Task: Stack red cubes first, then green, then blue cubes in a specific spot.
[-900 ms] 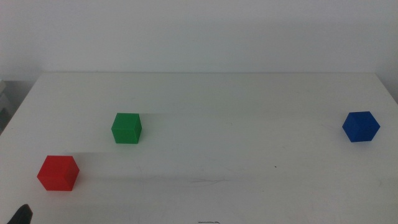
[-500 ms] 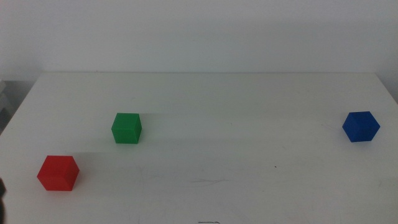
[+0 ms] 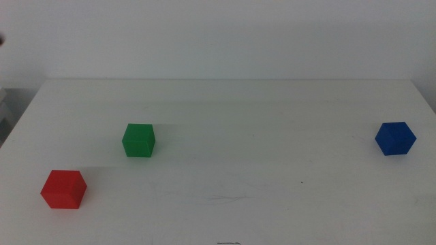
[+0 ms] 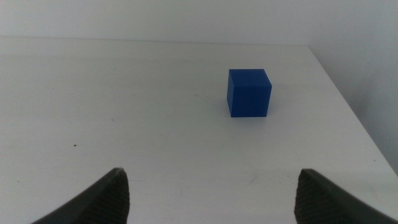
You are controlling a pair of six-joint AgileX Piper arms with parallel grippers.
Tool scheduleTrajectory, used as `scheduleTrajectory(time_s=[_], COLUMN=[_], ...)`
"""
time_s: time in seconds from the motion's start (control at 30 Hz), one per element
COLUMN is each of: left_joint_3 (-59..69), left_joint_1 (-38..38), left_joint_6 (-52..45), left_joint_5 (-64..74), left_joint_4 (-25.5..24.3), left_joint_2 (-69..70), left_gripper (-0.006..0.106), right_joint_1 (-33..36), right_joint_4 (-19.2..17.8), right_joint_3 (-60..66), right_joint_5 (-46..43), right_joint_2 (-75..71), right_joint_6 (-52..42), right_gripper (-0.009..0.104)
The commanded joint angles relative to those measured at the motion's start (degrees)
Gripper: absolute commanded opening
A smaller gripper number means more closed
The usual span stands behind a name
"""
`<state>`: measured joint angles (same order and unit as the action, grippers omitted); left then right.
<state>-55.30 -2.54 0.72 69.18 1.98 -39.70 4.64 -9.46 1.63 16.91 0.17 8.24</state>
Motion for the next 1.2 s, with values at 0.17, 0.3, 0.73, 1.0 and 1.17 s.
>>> scheduleTrajectory(time_s=[0.17, 0.3, 0.73, 1.0, 1.17], left_joint_3=[-10.58, -12.05, -12.08, -12.08, -12.08], left_joint_1=[0.05, 0.05, 0.05, 0.05, 0.05], left_joint_6=[-1.26, -3.00, -6.87, -10.50, -11.59], left_joint_5=[6.43, 6.28, 4.29, -2.71, -5.61], left_joint_4=[0.22, 0.22, 0.23, -0.12, -0.17], left_joint_2=[-12.59, -18.20, -32.75, -41.45, -46.11], left_gripper=[0.093, 0.093, 0.093, 0.093, 0.093], right_joint_1=[-0.42, -0.42, -0.42, -0.42, -0.42], right_joint_4=[-0.72, -0.72, -0.72, -0.72, -0.72], right_joint_3=[-0.98, -0.98, -0.98, -0.98, -0.98], right_joint_5=[-4.19, -4.19, -4.19, -4.19, -4.19], right_joint_2=[0.63, 0.63, 0.63, 0.63, 0.63], right_joint_6=[-0.36, -0.36, -0.36, -0.36, -0.36], right_gripper=[0.069, 0.069, 0.069, 0.069, 0.069])
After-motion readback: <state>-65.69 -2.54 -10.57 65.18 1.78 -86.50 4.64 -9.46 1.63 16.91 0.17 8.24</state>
